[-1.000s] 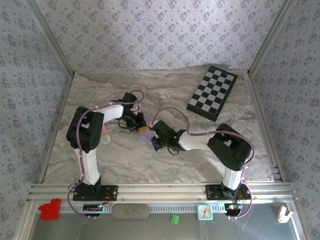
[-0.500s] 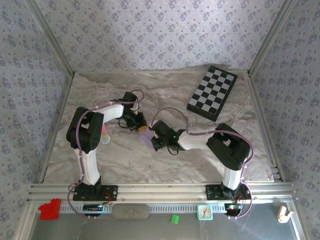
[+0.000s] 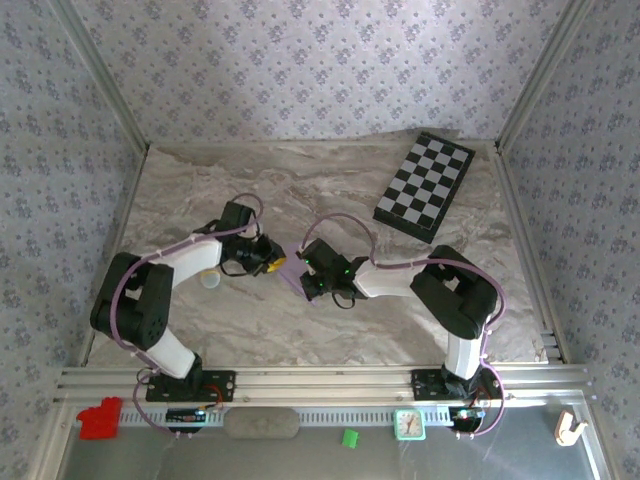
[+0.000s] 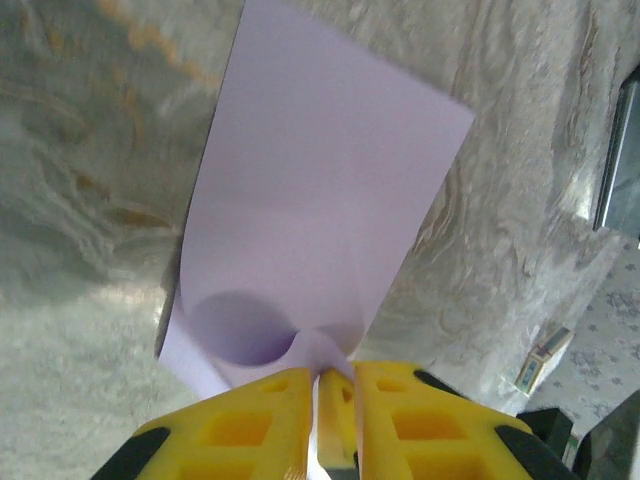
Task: Fold a paper plane with a square sheet of paper (pick it up from the middle)
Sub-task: Third fold the triangle at the center of the table.
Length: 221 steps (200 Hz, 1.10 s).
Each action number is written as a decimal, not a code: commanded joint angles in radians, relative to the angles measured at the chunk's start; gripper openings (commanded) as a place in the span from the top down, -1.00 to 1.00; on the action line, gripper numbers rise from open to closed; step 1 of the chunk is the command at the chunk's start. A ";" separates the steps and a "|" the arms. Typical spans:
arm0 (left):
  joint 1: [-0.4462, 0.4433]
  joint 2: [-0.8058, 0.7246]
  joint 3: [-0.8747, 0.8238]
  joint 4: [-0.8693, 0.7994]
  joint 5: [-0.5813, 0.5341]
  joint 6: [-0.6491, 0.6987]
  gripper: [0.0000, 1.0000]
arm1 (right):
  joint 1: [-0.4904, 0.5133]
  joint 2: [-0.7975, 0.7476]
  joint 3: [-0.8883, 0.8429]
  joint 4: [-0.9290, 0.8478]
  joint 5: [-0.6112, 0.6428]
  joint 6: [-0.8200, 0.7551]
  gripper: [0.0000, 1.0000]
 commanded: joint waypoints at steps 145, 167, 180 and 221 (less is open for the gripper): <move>-0.097 0.020 -0.137 0.173 0.042 -0.102 0.78 | -0.016 0.034 0.042 -0.076 -0.047 0.060 1.00; -0.097 0.025 -0.134 0.155 0.023 -0.080 0.78 | -0.019 0.039 0.043 -0.078 -0.050 0.058 1.00; -0.097 0.030 -0.137 0.144 0.008 -0.060 0.78 | -0.019 0.039 0.043 -0.078 -0.058 0.054 1.00; -0.093 0.049 -0.150 0.158 -0.004 -0.049 0.79 | -0.021 0.036 0.045 -0.085 -0.063 0.050 1.00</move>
